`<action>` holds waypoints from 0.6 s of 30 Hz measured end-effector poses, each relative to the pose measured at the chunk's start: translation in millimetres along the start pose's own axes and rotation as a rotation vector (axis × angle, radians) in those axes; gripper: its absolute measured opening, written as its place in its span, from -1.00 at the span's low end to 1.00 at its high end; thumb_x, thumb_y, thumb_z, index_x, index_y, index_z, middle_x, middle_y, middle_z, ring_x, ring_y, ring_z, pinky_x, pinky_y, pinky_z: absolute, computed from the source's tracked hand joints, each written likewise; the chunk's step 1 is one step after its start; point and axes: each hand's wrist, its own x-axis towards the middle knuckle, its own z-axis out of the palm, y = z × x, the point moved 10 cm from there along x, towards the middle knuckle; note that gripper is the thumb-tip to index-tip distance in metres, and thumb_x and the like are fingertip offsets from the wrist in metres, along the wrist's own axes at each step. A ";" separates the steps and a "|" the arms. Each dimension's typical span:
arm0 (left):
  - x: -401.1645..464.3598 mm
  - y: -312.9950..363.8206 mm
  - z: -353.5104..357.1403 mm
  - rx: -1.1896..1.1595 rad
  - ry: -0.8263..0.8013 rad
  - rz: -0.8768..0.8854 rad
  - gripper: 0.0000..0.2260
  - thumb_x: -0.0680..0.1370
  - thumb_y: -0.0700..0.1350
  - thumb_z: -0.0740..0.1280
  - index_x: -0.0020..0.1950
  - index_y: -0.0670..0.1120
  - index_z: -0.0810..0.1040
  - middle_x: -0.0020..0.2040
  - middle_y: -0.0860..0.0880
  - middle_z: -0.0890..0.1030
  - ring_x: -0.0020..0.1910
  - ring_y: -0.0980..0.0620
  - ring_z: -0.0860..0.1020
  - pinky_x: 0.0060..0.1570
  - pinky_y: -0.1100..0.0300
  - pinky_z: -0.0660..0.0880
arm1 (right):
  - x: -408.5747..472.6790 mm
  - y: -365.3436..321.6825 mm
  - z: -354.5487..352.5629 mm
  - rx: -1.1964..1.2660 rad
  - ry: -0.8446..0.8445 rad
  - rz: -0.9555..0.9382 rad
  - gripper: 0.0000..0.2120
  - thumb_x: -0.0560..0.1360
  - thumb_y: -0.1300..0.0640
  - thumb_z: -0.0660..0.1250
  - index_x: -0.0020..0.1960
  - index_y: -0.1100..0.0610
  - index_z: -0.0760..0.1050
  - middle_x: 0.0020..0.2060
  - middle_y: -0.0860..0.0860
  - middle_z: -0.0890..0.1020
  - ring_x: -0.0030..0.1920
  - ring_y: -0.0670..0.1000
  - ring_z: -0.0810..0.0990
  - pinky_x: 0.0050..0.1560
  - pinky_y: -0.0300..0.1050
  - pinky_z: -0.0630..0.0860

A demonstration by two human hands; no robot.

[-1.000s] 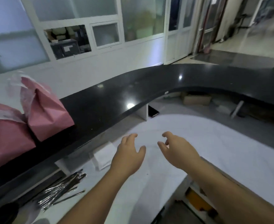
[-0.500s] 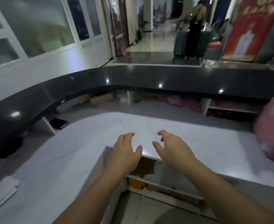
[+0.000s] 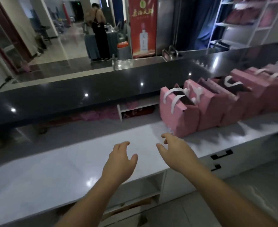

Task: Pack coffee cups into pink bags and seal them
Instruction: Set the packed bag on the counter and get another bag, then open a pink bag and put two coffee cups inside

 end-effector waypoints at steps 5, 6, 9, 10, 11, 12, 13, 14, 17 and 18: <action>80.9 65.3 51.4 -0.031 -0.112 0.092 -0.44 0.63 0.20 0.27 0.60 0.13 0.25 0.58 0.08 0.28 0.32 -0.01 0.52 0.10 -0.03 0.65 | 54.9 63.1 -42.2 0.010 0.071 0.131 -0.59 0.62 -0.13 0.23 0.39 0.03 0.41 0.21 0.03 0.59 0.17 0.13 0.53 0.13 0.10 0.54; 97.8 78.0 58.4 -0.041 -0.125 0.109 -0.44 0.63 0.20 0.27 0.61 0.12 0.25 0.59 0.07 0.28 0.33 -0.02 0.52 0.13 -0.05 0.64 | 68.0 70.9 -51.2 0.006 0.089 0.149 -0.60 0.61 -0.11 0.24 0.37 0.04 0.42 0.18 0.04 0.59 0.14 0.14 0.54 0.10 0.10 0.54; 148.2 116.5 72.8 -0.072 -0.150 0.159 -0.43 0.62 0.19 0.29 0.60 0.10 0.27 0.57 0.04 0.31 0.33 -0.04 0.53 0.18 -0.06 0.62 | 108.0 87.9 -78.4 -0.020 0.163 0.197 -0.67 0.59 -0.07 0.26 0.30 0.04 0.46 0.11 0.05 0.61 0.10 0.16 0.57 0.02 0.05 0.54; 164.5 129.3 75.5 -0.081 -0.150 0.177 -0.43 0.61 0.19 0.29 0.60 0.10 0.28 0.56 0.03 0.33 0.32 -0.04 0.53 0.20 -0.02 0.60 | 120.7 92.2 -86.4 -0.023 0.184 0.212 -0.68 0.58 -0.05 0.26 0.29 0.04 0.48 0.11 0.05 0.62 0.11 0.17 0.58 0.03 0.06 0.54; 180.3 142.0 77.7 -0.090 -0.148 0.192 -0.43 0.60 0.20 0.30 0.59 0.09 0.30 0.54 0.02 0.36 0.34 -0.04 0.52 0.23 0.03 0.56 | 132.9 96.2 -93.1 -0.023 0.199 0.225 -0.68 0.58 -0.03 0.26 0.29 0.03 0.49 0.11 0.05 0.63 0.11 0.18 0.59 0.05 0.07 0.55; 195.1 154.1 79.8 -0.103 -0.149 0.203 -0.43 0.59 0.20 0.31 0.58 0.08 0.32 0.51 0.01 0.39 0.34 -0.03 0.52 0.24 0.06 0.53 | 144.3 100.3 -98.5 -0.025 0.206 0.237 -0.68 0.57 -0.02 0.26 0.29 0.03 0.49 0.11 0.05 0.64 0.11 0.18 0.59 0.06 0.08 0.56; 208.9 165.4 83.1 -0.122 -0.154 0.209 -0.43 0.58 0.22 0.32 0.55 0.08 0.35 0.47 0.00 0.42 0.32 -0.03 0.53 0.24 0.03 0.53 | 155.0 105.3 -102.8 -0.025 0.210 0.250 -0.69 0.57 0.00 0.26 0.29 0.03 0.49 0.10 0.05 0.64 0.11 0.18 0.59 0.07 0.10 0.57; 220.6 175.7 87.1 -0.143 -0.163 0.210 -0.45 0.57 0.23 0.33 0.52 0.09 0.37 0.42 -0.01 0.46 0.27 -0.04 0.55 0.24 -0.02 0.56 | 164.6 110.7 -106.9 -0.023 0.213 0.261 -0.69 0.56 0.02 0.27 0.28 0.03 0.49 0.10 0.05 0.64 0.12 0.18 0.60 0.09 0.11 0.57; 245.3 200.7 103.1 -0.173 -0.185 0.204 -0.47 0.54 0.26 0.33 0.44 0.08 0.41 0.30 -0.03 0.51 0.14 -0.05 0.60 0.12 -0.12 0.64 | 192.3 127.5 -115.1 -0.034 0.217 0.276 -0.75 0.55 0.09 0.29 0.21 0.07 0.49 0.07 0.06 0.62 0.09 0.17 0.58 0.06 0.10 0.57; 252.0 207.4 107.7 -0.166 -0.179 0.202 -0.47 0.53 0.27 0.33 0.43 0.08 0.41 0.29 -0.04 0.51 0.14 -0.07 0.60 0.11 -0.13 0.64 | 202.0 132.6 -116.6 -0.041 0.212 0.275 -0.77 0.54 0.12 0.30 0.19 0.07 0.49 0.05 0.05 0.61 0.08 0.17 0.58 0.03 0.07 0.57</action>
